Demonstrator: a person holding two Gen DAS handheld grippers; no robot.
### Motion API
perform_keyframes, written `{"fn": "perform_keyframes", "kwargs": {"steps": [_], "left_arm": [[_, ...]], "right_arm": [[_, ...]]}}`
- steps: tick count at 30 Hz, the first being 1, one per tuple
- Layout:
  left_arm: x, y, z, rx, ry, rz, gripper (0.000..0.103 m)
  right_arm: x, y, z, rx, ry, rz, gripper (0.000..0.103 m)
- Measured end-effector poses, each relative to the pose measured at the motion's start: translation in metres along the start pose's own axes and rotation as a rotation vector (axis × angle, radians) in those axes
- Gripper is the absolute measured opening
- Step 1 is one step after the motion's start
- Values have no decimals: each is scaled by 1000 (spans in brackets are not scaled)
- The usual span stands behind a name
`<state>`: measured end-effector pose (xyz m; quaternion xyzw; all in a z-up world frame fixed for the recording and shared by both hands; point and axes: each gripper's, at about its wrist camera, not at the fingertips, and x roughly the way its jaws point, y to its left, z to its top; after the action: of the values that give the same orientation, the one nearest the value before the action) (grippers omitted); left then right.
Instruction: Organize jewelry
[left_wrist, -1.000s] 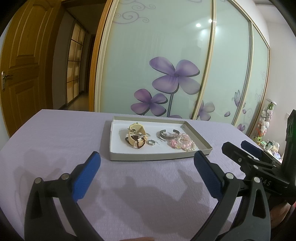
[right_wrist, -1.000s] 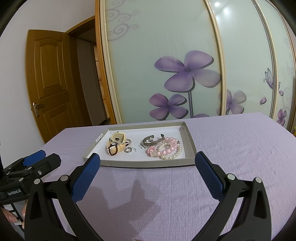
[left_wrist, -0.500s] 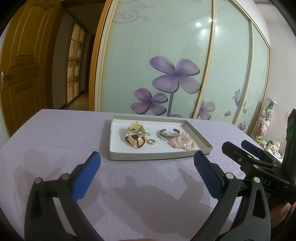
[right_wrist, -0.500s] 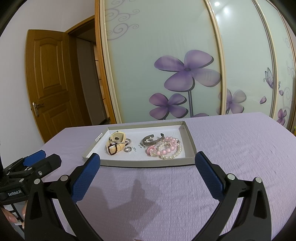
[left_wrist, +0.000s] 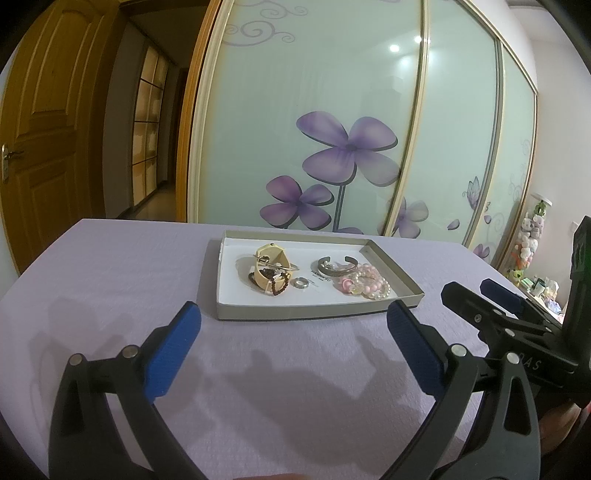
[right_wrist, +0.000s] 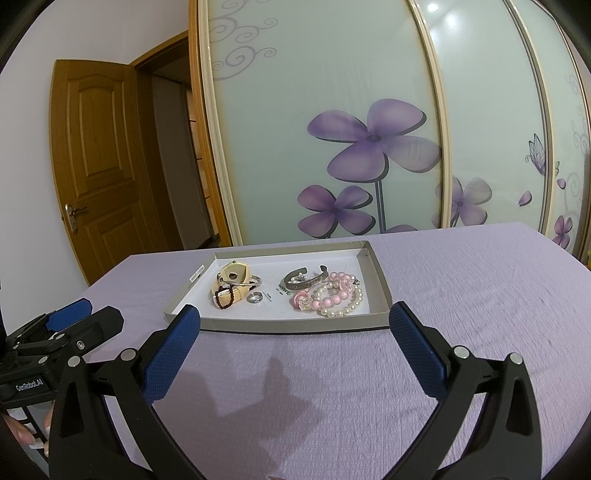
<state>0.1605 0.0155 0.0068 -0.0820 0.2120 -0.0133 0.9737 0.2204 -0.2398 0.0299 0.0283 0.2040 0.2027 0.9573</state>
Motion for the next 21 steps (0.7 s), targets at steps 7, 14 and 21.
{"fn": "perform_keyframes", "kwargs": {"steps": [7,14,21], "left_arm": [[-1,0,-1,1,1,0,101],[0,0,1,1,1,0,101],[-1,0,0,0,2,0,101]], "right_arm": [[0,0,-2,3,2,-1,102],[1,0,-3,4,2,-1,102],[1,0,-2,4,3,-1,102]]}}
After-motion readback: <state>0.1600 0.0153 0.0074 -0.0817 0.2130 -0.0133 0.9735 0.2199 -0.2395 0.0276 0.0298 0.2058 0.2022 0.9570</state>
